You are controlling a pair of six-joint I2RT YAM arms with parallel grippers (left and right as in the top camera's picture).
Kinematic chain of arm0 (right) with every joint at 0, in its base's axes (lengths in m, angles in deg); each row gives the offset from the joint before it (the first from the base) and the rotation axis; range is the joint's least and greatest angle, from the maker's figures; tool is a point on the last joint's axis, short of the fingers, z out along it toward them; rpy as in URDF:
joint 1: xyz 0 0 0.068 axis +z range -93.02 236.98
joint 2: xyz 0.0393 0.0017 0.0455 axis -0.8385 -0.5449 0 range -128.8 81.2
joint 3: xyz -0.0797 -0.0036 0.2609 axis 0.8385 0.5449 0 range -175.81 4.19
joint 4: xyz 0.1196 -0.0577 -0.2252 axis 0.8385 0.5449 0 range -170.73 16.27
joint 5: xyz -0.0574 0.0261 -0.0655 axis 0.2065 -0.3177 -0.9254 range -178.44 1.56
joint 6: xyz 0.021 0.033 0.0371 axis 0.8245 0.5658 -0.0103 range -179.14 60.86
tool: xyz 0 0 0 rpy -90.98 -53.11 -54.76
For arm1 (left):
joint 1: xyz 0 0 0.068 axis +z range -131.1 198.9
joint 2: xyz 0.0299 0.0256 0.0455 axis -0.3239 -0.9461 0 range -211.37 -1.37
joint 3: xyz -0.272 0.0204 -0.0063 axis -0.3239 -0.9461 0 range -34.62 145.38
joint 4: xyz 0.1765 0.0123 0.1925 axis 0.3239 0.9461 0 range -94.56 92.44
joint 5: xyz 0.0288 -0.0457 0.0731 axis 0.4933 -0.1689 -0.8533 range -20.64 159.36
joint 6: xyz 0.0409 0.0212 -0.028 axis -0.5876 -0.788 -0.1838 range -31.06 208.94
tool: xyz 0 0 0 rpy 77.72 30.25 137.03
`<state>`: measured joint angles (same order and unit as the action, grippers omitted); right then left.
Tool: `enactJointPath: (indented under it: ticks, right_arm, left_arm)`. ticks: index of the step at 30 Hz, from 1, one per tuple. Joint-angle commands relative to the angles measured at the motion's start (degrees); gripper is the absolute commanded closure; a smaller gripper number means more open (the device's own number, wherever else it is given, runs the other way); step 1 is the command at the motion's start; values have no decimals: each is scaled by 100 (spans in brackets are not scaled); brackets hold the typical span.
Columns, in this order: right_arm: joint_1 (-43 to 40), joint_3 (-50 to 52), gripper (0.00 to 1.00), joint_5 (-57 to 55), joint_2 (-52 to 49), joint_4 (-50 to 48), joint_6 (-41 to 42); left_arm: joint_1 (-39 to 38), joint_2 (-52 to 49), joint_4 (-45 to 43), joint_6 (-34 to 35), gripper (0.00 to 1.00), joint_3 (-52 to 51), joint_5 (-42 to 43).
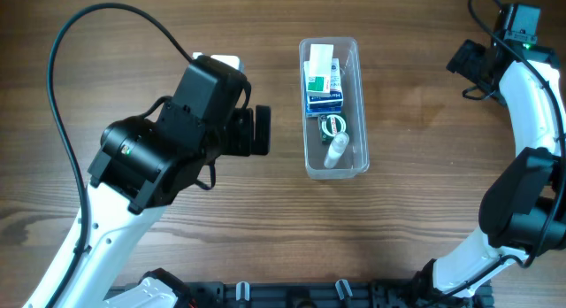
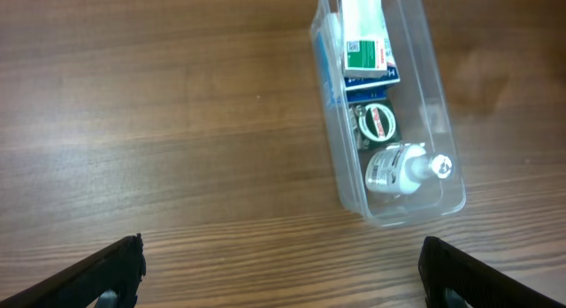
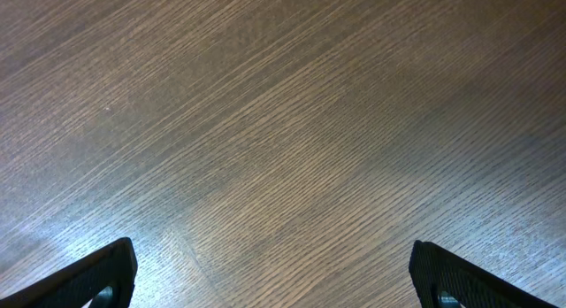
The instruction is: Pack container
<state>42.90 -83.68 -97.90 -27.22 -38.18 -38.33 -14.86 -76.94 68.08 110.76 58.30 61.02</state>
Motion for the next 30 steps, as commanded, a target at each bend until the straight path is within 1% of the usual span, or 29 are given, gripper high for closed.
enactJointPath:
  ticks: [1, 4, 6, 7, 8, 9, 11, 12, 14, 16, 18, 20, 23, 25, 28, 30]
  right_arm:
    - [-24, 22, 0, 9, -13, -11, 76]
    - [-24, 22, 0, 7, -13, -11, 76]
    - [-24, 22, 0, 7, -13, -11, 74]
    - [-24, 22, 0, 7, -13, -11, 76]
    - [-24, 22, 0, 9, -13, -13, 76]
    - [-24, 22, 0, 7, -13, -11, 76]
    - [-24, 20, 0, 7, -13, -11, 74]
    - [-24, 22, 0, 7, -13, -11, 76]
    - [-24, 20, 0, 9, -13, -11, 76]
    - [-24, 22, 0, 9, -13, -11, 76]
    - [-24, 22, 0, 9, -13, -13, 76]
    - [-24, 22, 0, 7, -13, -11, 76]
    - [-24, 22, 0, 9, -13, -13, 74]
    - [-24, 22, 0, 7, -13, -11, 76]
    - [-24, 20, 0, 9, -13, -11, 74]
    - [-24, 20, 0, 9, -13, -11, 79]
  left_arm:
    - [28, -26, 297, 94, 0, -4, -79]
    - [26, -39, 247, 94, 0, -326, -153]
    - [28, -35, 7, 87, 0, -671, -280]
    - [28, 20, -264, 13, 0, -933, -422]
    - [28, 109, -564, -216, 0, -1196, -417]
    - [31, 258, -1073, -533, 0, -1558, -415]
    - [31, 533, -1875, -863, 0, -2144, -417]
    - [98, 815, -2542, -949, 0, -2684, -382]
    - [372, 1285, -3362, -946, 0, -3484, -111]
    - [935, 1956, -4271, -944, 0, -4498, 494]
    - [1436, 2540, -4918, -944, 0, -5289, 990]
    - [1829, 3165, -5506, -944, 0, -6048, 1259]
    - [2068, 4065, -6048, -944, 0, -6902, 1281]
    - [2184, 4859, -6345, -944, 0, -7462, 1283]
    - [2374, 6000, -6658, -944, 0, -8168, 1283]
    - [2470, 6507, -6714, -944, 0, -8439, 1283]
